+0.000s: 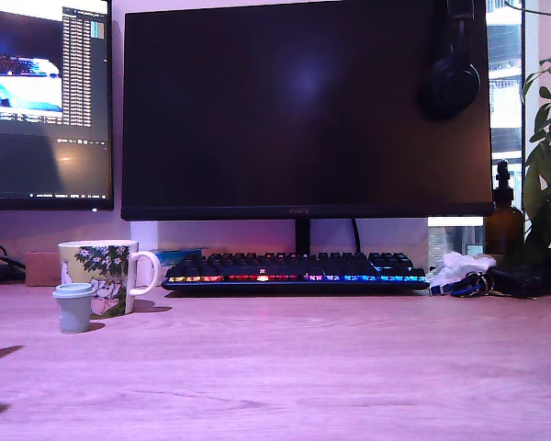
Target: Pick up the coffee capsules on the table and drop them inside the coffee cup
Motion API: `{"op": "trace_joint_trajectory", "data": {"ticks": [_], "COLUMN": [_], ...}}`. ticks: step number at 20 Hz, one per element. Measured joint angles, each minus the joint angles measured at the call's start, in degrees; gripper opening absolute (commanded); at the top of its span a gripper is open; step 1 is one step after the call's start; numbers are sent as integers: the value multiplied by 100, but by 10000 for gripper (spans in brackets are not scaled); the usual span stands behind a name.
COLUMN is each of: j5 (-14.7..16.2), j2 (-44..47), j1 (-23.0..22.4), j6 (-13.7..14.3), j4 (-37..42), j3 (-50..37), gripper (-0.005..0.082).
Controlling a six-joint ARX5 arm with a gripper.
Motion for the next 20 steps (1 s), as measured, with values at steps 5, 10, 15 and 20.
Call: {"op": "trace_joint_trajectory", "data": {"ticks": [5,10,15,20], "j5": [-133,-177,-260,-260], "j2": [-70,-72,-74,-74], "j1": [-2,-2,-2,-2], "j6": [15,15,-57,-72], "j4": [-643,-232,822,1574], "j3": [-44,-85,-798,-1401], "gripper": [-19,-19,-19,-19]}}
